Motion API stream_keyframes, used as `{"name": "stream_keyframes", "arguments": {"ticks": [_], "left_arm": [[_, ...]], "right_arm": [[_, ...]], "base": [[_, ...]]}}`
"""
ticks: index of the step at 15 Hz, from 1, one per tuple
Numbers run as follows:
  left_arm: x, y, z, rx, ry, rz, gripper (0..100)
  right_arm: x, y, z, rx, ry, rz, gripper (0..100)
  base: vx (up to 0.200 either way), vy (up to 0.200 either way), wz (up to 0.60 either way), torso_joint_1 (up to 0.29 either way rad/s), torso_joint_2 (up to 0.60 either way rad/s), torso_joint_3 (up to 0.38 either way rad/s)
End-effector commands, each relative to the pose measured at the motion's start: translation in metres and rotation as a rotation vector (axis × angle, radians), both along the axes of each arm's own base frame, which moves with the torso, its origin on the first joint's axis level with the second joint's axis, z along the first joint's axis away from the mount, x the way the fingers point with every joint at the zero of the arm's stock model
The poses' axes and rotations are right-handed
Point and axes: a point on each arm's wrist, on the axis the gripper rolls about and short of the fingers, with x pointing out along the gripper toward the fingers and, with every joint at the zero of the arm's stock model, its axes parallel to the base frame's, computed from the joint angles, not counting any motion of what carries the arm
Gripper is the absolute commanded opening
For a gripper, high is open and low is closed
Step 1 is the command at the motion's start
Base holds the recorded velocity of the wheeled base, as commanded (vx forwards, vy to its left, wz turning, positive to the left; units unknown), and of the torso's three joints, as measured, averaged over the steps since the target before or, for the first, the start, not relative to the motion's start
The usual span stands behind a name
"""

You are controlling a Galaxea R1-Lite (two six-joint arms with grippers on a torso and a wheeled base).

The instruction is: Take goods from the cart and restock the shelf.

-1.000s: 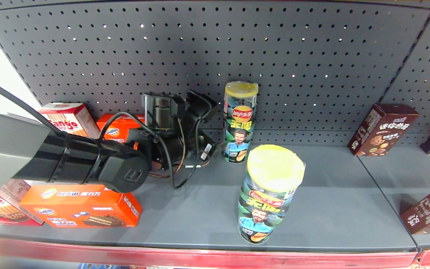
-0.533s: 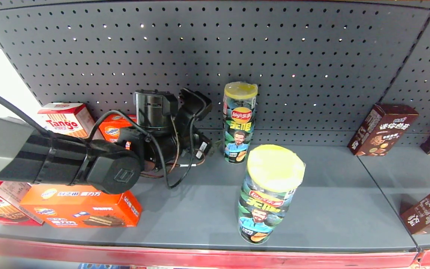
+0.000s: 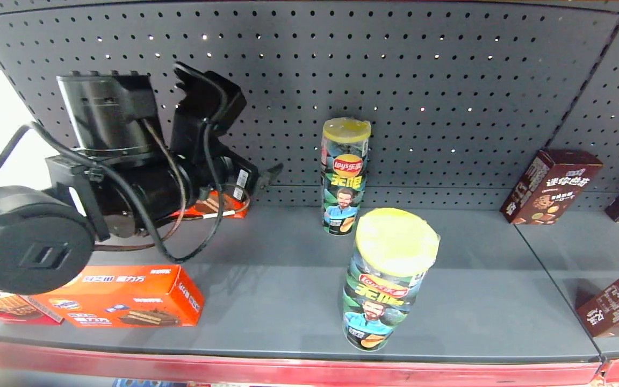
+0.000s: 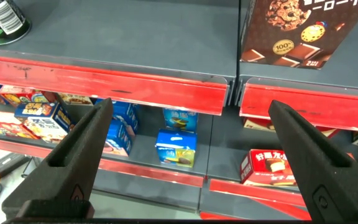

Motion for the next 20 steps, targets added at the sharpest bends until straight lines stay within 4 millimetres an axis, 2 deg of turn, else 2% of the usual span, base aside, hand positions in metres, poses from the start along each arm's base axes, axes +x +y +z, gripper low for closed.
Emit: {"name": "stream_keyframes", "arguments": {"ticks": [1,6,9,10,11,12,13,14,15,17,19,20], "left_arm": [[-0.043,0.021,0.017,-0.032,-0.06,0.008,100],[-0.082,0.042,0.008,-0.036,-0.052,0.015,100],[-0.088,0.046,0.005,-0.035,-0.046,0.021,100],[-0.088,0.046,0.004,-0.035,-0.044,0.022,100],[-0.091,0.048,0.001,-0.032,-0.037,0.022,100],[-0.093,0.049,0.001,-0.033,-0.039,0.019,100],[-0.092,0.048,0.0,-0.032,-0.037,0.021,100],[-0.092,0.048,0.001,-0.035,-0.044,0.019,100],[-0.09,0.047,-0.001,-0.035,-0.041,0.018,100],[-0.083,0.044,-0.002,-0.054,-0.038,0.018,100],[-0.078,0.041,-0.004,-0.062,-0.046,0.017,100],[-0.078,0.041,-0.004,-0.062,-0.046,0.017,100]], "right_arm": [[0.0,0.0,0.0,-0.003,0.004,0.019,100],[0.0,0.0,0.0,-0.004,0.003,0.038,100],[0.0,0.0,0.001,-0.008,-0.006,0.046,100],[-0.002,-0.001,0.025,0.013,-0.08,0.018,100],[0.005,0.0,0.091,0.084,-0.106,-0.003,100],[0.022,0.005,0.108,0.126,-0.016,0.039,100],[0.025,0.007,0.127,0.115,-0.046,0.128,100],[0.028,0.009,0.137,0.104,-0.049,0.162,100],[0.048,0.015,0.155,0.088,-0.009,0.186,100],[0.078,0.03,0.165,0.037,0.07,0.277,100],[0.108,0.046,0.157,-0.072,0.169,0.345,100],[0.115,0.05,0.152,-0.088,0.198,0.362,100]], "base": [[0.0,0.0,0.0,0.0,0.0,0.0],[0.0,0.0,0.0,0.0,0.0,0.0],[0.0,0.0,0.0,0.0,0.0,0.0],[0.0,0.0,0.0,0.0,0.0,0.0],[0.0,0.0,0.0,0.0,0.0,0.0],[0.0,0.0,0.0,0.0,0.0,0.0],[0.0,0.0,0.0,0.0,0.0,0.0],[0.0,0.0,0.0,0.0,0.0,0.0],[0.0,0.0,0.0,0.0,0.0,0.0],[0.0,0.0,0.0,0.0,0.0,0.0],[0.0,0.0,0.0,0.0,0.0,0.0],[0.0,0.0,0.0,0.0,0.0,0.0]]}}
